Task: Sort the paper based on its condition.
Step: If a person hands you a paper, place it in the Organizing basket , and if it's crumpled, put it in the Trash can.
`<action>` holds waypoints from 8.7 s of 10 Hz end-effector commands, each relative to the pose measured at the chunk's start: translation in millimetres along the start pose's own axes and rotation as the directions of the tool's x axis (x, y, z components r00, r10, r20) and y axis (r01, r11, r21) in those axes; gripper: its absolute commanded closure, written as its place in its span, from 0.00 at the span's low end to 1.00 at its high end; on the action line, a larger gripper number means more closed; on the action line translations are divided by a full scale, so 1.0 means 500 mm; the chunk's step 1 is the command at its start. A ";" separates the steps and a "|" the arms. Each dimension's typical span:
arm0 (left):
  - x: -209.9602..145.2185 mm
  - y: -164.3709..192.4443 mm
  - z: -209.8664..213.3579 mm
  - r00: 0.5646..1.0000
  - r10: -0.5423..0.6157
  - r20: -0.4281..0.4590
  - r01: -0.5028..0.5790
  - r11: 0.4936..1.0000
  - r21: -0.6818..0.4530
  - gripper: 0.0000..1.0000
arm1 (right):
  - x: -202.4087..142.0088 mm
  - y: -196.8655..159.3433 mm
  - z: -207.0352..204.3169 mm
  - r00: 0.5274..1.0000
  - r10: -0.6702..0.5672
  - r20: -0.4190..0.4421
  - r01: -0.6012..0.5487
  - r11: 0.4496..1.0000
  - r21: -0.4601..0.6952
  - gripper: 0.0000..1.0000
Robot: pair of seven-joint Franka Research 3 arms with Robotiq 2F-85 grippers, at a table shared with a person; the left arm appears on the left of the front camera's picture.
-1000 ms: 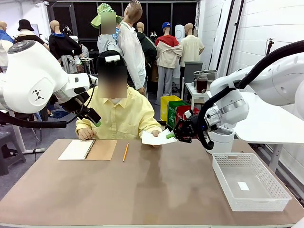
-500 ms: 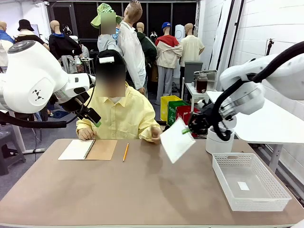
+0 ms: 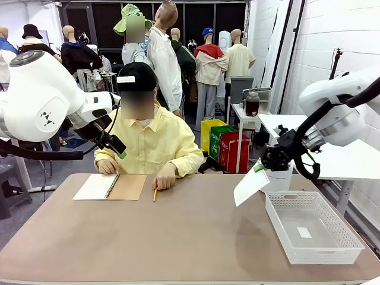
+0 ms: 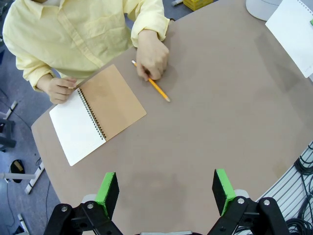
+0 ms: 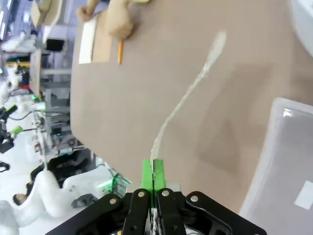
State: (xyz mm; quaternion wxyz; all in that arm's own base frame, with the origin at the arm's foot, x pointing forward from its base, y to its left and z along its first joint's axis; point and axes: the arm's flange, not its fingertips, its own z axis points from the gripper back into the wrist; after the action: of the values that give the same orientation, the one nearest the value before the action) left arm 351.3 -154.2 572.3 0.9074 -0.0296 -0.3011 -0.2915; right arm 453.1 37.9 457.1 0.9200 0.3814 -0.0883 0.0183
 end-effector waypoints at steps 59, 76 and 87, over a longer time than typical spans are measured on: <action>0.000 0.001 0.001 1.000 -0.001 0.001 0.001 1.000 0.000 0.00 | -0.173 0.200 0.143 0.635 0.772 -0.004 -0.711 0.582 -0.395 0.00; 0.000 0.001 0.001 1.000 -0.001 0.001 0.001 1.000 0.000 0.00 | -0.179 0.252 0.138 0.553 0.833 0.023 -0.782 0.528 -0.330 0.00; 0.000 0.001 0.001 1.000 -0.001 0.001 0.001 1.000 0.000 0.00 | -0.179 0.252 0.138 0.553 0.833 0.023 -0.782 0.528 -0.330 0.00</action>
State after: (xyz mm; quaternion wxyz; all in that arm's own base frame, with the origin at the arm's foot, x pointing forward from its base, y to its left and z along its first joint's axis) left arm 351.3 -154.4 572.3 0.9074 -0.0294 -0.3011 -0.2917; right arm 342.2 81.0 577.5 0.8386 0.1596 -0.3386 0.3958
